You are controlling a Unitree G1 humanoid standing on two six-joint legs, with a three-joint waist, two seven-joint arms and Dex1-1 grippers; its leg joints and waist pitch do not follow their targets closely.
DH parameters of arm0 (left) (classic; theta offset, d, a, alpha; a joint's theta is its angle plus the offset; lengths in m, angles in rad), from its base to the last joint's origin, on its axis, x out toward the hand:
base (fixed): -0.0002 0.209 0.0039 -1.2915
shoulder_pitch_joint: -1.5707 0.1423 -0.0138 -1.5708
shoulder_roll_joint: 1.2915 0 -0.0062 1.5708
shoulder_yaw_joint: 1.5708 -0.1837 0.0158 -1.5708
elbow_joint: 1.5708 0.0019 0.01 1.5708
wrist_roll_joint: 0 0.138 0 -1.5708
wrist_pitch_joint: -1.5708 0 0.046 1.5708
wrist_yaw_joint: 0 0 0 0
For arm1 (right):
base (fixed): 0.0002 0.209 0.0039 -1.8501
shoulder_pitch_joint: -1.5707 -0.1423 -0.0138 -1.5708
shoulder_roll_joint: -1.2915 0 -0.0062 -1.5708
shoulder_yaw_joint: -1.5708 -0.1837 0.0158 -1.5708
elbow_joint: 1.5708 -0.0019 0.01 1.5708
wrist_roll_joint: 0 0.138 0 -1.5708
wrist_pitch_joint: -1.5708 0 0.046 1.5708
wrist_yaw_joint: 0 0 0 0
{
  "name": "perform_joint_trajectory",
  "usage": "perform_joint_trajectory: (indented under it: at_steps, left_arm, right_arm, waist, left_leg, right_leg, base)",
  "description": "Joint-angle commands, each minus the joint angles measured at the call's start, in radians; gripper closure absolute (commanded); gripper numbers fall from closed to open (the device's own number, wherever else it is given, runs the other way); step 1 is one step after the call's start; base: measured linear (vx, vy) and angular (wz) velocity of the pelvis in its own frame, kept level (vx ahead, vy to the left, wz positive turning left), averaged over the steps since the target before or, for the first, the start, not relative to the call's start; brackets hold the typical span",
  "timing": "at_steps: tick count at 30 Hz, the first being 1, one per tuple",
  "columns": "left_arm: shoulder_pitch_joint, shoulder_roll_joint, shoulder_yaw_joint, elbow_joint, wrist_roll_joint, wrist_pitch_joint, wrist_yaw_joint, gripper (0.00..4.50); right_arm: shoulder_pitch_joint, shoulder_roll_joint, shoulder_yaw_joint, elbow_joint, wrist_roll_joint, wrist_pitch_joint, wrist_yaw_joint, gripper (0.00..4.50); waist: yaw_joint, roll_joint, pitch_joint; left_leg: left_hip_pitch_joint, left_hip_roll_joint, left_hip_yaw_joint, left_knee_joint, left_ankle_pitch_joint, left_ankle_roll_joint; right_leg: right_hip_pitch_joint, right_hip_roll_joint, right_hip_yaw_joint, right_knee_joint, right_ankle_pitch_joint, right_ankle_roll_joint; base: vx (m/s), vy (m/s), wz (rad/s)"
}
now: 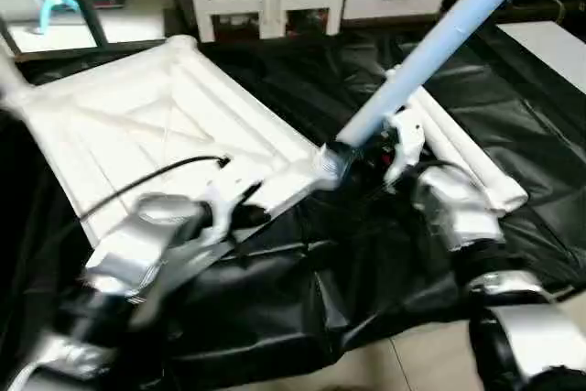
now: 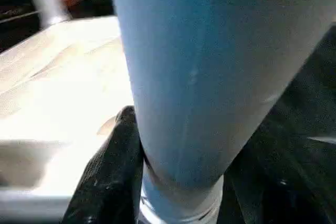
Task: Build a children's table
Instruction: Insert table leg to table base
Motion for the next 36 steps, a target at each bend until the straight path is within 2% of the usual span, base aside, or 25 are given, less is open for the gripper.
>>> perform_joint_trajectory:
  at_steps: [1, 2, 3, 4, 5, 6, 7, 8, 9, 10, 12, 15, 18, 21, 22, 24, 25, 26, 29, 30, 32, 33, 34, 35, 36]
  left_arm:
    - [0.031, 0.033, -0.103, -0.043, -0.059, -0.04, -0.202, 4.5]
    - [0.032, 0.043, -0.102, -0.04, -0.058, -0.044, -0.211, 4.5]
    - [0.035, 0.083, -0.101, -0.029, -0.058, -0.059, -0.242, 4.5]
    - [0.036, 0.105, -0.099, -0.026, -0.062, -0.072, -0.265, 4.5]
    - [0.036, 0.114, -0.098, -0.025, -0.065, -0.077, -0.276, 4.5]
    - [0.037, 0.119, -0.098, -0.028, -0.071, -0.078, -0.285, 4.5]
    - [0.038, 0.127, -0.102, -0.041, -0.081, -0.071, -0.301, 4.5]
    - [0.038, 0.127, -0.102, -0.041, -0.082, -0.071, -0.302, 4.5]
    - [0.039, 0.129, -0.105, -0.047, -0.085, -0.071, -0.311, 4.5]
    - [0.041, 0.131, -0.108, -0.052, -0.087, -0.072, -0.319, 4.5]
    - [0.044, 0.131, -0.116, -0.056, -0.087, -0.079, -0.328, 4.5]
    - [0.048, 0.127, -0.125, -0.062, -0.089, -0.083, -0.319, 4.5]
    - [0.052, 0.123, -0.124, -0.057, -0.087, -0.09, -0.311, 4.5]
    - [0.043, 0.105, -0.113, -0.025, -0.068, -0.105, -0.271, 4.5]
    - [0.043, 0.105, -0.113, -0.025, -0.068, -0.105, -0.271, 4.5]
    - [0.039, 0.098, -0.112, -0.018, -0.065, -0.101, -0.258, 4.5]
    - [0.035, 0.091, -0.109, -0.011, -0.06, -0.098, -0.24, 4.5]
    - [0.025, 0.075, -0.104, 0.007, -0.052, -0.092, -0.203, 4.5]
    - [0.015, 0.057, -0.095, 0.025, -0.048, -0.081, -0.167, 4.5]
    - [0.01, 0.047, -0.093, 0.03, -0.048, -0.07, -0.154, 4.5]
    - [0.004, 0.019, -0.087, 0.032, -0.05, -0.046, -0.131, 4.5]
    - [-0.003, -0.009, -0.084, 0.031, -0.053, -0.02, -0.109, 4.5]
    - [-0.009, -0.029, -0.083, 0.032, -0.054, -0.004, -0.091, 4.5]
    - [-0.019, -0.063, -0.079, 0.038, -0.049, 0.025, -0.051, 4.5]
    - [-0.019, -0.063, -0.079, 0.038, -0.049, 0.025, -0.051, 4.5]
  right_arm:
    - [0.11, -0.045, 0.12, 0.131, -0.108, 0.155, 0.116, 2.67]
    - [0.111, -0.058, 0.126, 0.13, -0.113, 0.153, 0.143, 2.67]
    - [0.116, -0.108, 0.151, 0.12, -0.128, 0.152, 0.248, 2.67]
    - [0.121, -0.149, 0.178, 0.113, -0.145, 0.137, 0.334, 2.67]
    - [0.123, -0.168, 0.193, 0.108, -0.154, 0.129, 0.376, 2.67]
    - [0.123, -0.19, 0.212, 0.111, -0.17, 0.114, 0.418, 2.67]
    - [0.122, -0.23, 0.248, 0.11, -0.196, 0.099, 0.492, 2.67]
    - [0.122, -0.232, 0.249, 0.11, -0.197, 0.098, 0.495, 2.67]
    - [0.117, -0.249, 0.265, 0.114, -0.21, 0.099, 0.53, 2.67]
    - [0.113, -0.263, 0.277, 0.117, -0.22, 0.1, 0.557, 2.67]
    - [0.106, -0.282, 0.301, 0.128, -0.242, 0.089, 0.579, 2.67]
    - [0.118, -0.308, 0.347, 0.138, -0.287, 0.036, 0.605, 2.67]
    - [0.14, -0.301, 0.348, 0.124, -0.276, 0.024, 0.6, 2.67]
    - [0.174, -0.265, 0.34, 0.132, -0.271, -0.068, 0.506, 2.67]
    - [0.174, -0.265, 0.34, 0.132, -0.271, -0.068, 0.506, 2.67]
    - [0.186, -0.249, 0.334, 0.128, -0.262, -0.08, 0.469, 2.67]
    - [0.193, -0.234, 0.32, 0.13, -0.25, -0.082, 0.432, 2.67]
    - [0.206, -0.205, 0.292, 0.132, -0.222, -0.079, 0.374, 2.67]
    - [0.222, -0.182, 0.27, 0.132, -0.2, -0.072, 0.33, 2.67]
    - [0.232, -0.171, 0.264, 0.131, -0.195, -0.067, 0.312, 2.67]
    - [0.246, -0.148, 0.263, 0.136, -0.196, -0.047, 0.262, 2.67]
    - [0.249, -0.128, 0.262, 0.145, -0.195, -0.029, 0.22, 2.67]
    - [0.247, -0.115, 0.259, 0.151, -0.192, -0.012, 0.196, 2.67]
    - [0.243, -0.096, 0.259, 0.159, -0.195, 0.007, 0.151, 2.67]
    - [0.243, -0.096, 0.259, 0.159, -0.195, 0.007, 0.151, 2.67]
  waist:
    - [0.014, 0.014, -0.025]
    - [0.015, 0.014, -0.023]
    - [0.014, 0.003, -0.024]
    - [0.025, 0.011, -0.025]
    - [0.034, 0.008, -0.024]
    - [0.047, 0.009, -0.021]
    - [0.053, 0.009, -0.02]
    - [0.063, 0.008, -0.019]
    - [0.068, 0.006, -0.018]
    - [0.071, 0.003, -0.021]
    - [0.081, 0.002, -0.026]
    - [0.084, -0.007, -0.029]
    - [0.084, -0.01, -0.03]
    - [0.083, -0.013, -0.031]
    - [0.082, -0.013, -0.029]
    - [0.079, -0.012, -0.019]
    - [0.076, -0.013, -0.014]
    - [0.073, -0.015, -0.016]
    - [0.063, -0.017, -0.012]
    - [0.058, -0.011, -0.01]
    - [0.049, -0.012, -0.007]
    - [0.044, -0.007, -0.005]
    - [0.039, -0.01, -0.004]
    - [0.034, -0.007, -0.003]
    - [0.03, -0.006, -0.005]
  left_leg:
    - [0.013, 0.064, -0.024, -0.051, -0.052, 0.145]
    - [0.013, 0.064, -0.022, -0.052, -0.05, 0.146]
    - [0.014, 0.064, -0.02, -0.051, -0.053, 0.148]
    - [0.021, 0.065, -0.021, -0.051, -0.061, 0.145]
    - [0.024, 0.065, -0.019, -0.051, -0.078, 0.143]
    - [0.033, 0.069, -0.014, -0.053, -0.09, 0.134]
    - [0.037, 0.071, -0.012, -0.054, -0.093, 0.125]
    - [0.032, 0.073, -0.012, -0.056, -0.097, 0.107]
    - [0.035, 0.072, -0.009, -0.056, -0.104, 0.099]
    - [0.035, 0.071, -0.009, -0.056, -0.108, 0.086]
    - [0.036, 0.07, -0.009, -0.053, -0.078, 0.084]
    - [0.036, 0.069, -0.009, -0.053, -0.08, 0.077]
    - [0.036, 0.069, -0.011, -0.055, -0.107, 0.061]
    - [0.036, 0.069, -0.011, -0.056, -0.121, 0.053]
    - [0.038, 0.069, -0.012, -0.057, -0.137, 0.047]
    - [0.041, 0.07, -0.014, -0.067, -0.229, 0.018]
    - [0.045, 0.069, -0.02, -0.074, -0.317, -0.009]
    - [0.05, 0.069, -0.025, -0.076, -0.361, -0.027]
    - [0.053, 0.067, -0.035, -0.081, -0.448, -0.048]
    - [0.053, 0.066, -0.038, -0.083, -0.474, -0.058]
    - [0.052, 0.064, -0.046, -0.086, -0.515, -0.068]
    - [0.049, 0.062, -0.053, -0.088, -0.549, -0.072]
    - [0.049, 0.062, -0.055, -0.089, -0.564, -0.075]
    - [0.048, 0.059, -0.064, -0.091, -0.597, -0.08]
    - [0.049, 0.058, -0.066, -0.092, -0.61, -0.085]
  right_leg:
    - [0.032, -0.079, 0.038, -0.051, 0.191, -0.324]
    - [0.031, -0.078, 0.039, -0.05, 0.198, -0.327]
    - [0.031, -0.076, 0.038, -0.051, 0.198, -0.329]
    - [0.028, -0.077, 0.037, -0.052, 0.176, -0.331]
    - [0.026, -0.076, 0.037, -0.053, 0.15, -0.332]
    - [0.02, -0.076, 0.039, -0.057, 0.123, -0.332]
    - [0.019, -0.075, 0.038, -0.057, 0.115, -0.332]
    - [0.026, -0.074, 0.036, -0.055, 0.091, -0.33]
    - [0.023, -0.074, 0.037, -0.057, 0.078, -0.327]
    - [0.027, -0.076, 0.038, -0.055, 0.066, -0.323]
    - [0.028, -0.076, 0.039, -0.052, 0.101, -0.315]
    - [0.028, -0.077, 0.038, -0.052, 0.104, -0.309]
    - [0.029, -0.076, 0.039, -0.055, 0.07, -0.301]
    - [0.028, -0.078, 0.039, -0.057, 0.055, -0.296]
    - [0.025, -0.079, 0.04, -0.061, 0.031, -0.292]
    - [0.018, -0.078, 0.041, -0.075, -0.09, -0.28]
    - [0.014, -0.08, 0.042, -0.083, -0.208, -0.261]
    - [0.01, -0.08, 0.044, -0.088, -0.273, -0.24]
    - [0.0, -0.081, 0.046, -0.1, -0.395, -0.195]
    - [-0.004, -0.079, 0.046, -0.103, -0.408, -0.184]
    - [-0.008, -0.079, 0.044, -0.106, -0.446, -0.166]
    - [-0.008, -0.081, 0.042, -0.107, -0.493, -0.149]
    - [-0.011, -0.08, 0.041, -0.11, -0.516, -0.139]
    - [-0.012, -0.082, 0.039, -0.114, -0.553, -0.121]
    - [-0.014, -0.081, 0.038, -0.113, -0.557, -0.117]
  base:
    - [0.0, 0.0, 0.0]
    - [0.0, 0.0, 0.0]
    - [0.0, 0.0, 0.0]
    - [0.0, 0.0, 0.0]
    - [0.0, 0.0, 0.0]
    - [0.0, 0.0, 0.0]
    - [0.0, 0.0, 0.0]
    - [0.0, 0.0, 0.0]
    - [0.0, 0.0, 0.0]
    - [0.0, 0.0, 0.0]
    - [0.0, 0.0, 0.0]
    - [0.0, 0.0, 0.0]
    - [0.0, 0.0, 0.0]
    - [0.0, 0.0, 0.0]
    - [0.0, 0.0, 0.0]
    - [0.0, 0.0, 0.0]
    - [0.0, 0.0, 0.0]
    - [0.0, 0.0, 0.0]
    - [0.0, 0.0, 0.0]
    - [0.0, 0.0, 0.0]
    - [0.0, 0.0, 0.0]
    - [-0.05, 0.022, -0.11]
    - [-0.05, 0.022, -0.11]
    - [-0.05, 0.028, -0.15]
    - [0.0, 0.0, 0.0]
